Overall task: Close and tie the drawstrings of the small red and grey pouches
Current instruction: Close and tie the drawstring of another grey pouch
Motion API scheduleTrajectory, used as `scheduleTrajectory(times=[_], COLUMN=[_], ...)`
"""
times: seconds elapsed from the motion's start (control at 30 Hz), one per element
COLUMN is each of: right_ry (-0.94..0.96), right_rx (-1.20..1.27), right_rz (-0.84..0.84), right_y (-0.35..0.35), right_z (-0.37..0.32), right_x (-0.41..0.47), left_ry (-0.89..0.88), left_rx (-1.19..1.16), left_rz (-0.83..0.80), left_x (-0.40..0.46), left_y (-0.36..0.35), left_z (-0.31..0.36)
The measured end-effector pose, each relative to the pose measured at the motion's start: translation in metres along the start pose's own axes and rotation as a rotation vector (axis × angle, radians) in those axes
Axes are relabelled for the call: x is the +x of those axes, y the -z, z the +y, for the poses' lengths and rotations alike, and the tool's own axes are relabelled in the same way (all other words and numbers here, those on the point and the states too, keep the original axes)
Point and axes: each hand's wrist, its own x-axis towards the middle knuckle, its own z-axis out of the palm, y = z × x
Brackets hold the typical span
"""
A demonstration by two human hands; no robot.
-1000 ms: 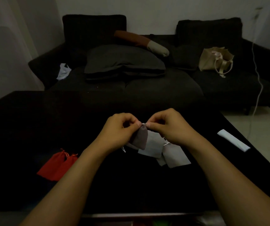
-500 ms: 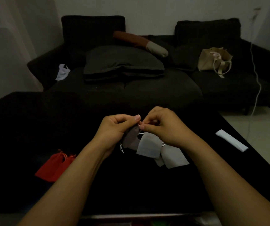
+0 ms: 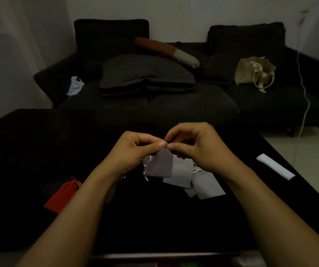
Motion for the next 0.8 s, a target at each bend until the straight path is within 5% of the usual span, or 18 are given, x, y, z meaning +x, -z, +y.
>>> scheduleTrajectory(times=[0.27,0.43,0.53,0.8], right_ry=[-0.023,-0.007,-0.028,-0.08], right_rx=[-0.174,0.328,0.397,0.163], right_rz=[-0.207,-0.147,-0.169,-0.211], right_y=[-0.001,-0.001,0.001,0.006], right_z=[-0.001,-0.001,-0.004,-0.006], right_x=[0.0,-0.001,-0.002,-0.003], left_ry=[0.008,0.077,0.111,0.102], left_rx=[0.215,-0.272,-0.396,-0.147], left_rz=[-0.147,-0.018,-0.004,0.004], left_x=[-0.004,-0.005,-0.007,-0.005], left_y=[0.007,-0.001,-0.008,-0.003], left_z=[0.0,0.004,0.009,0.003])
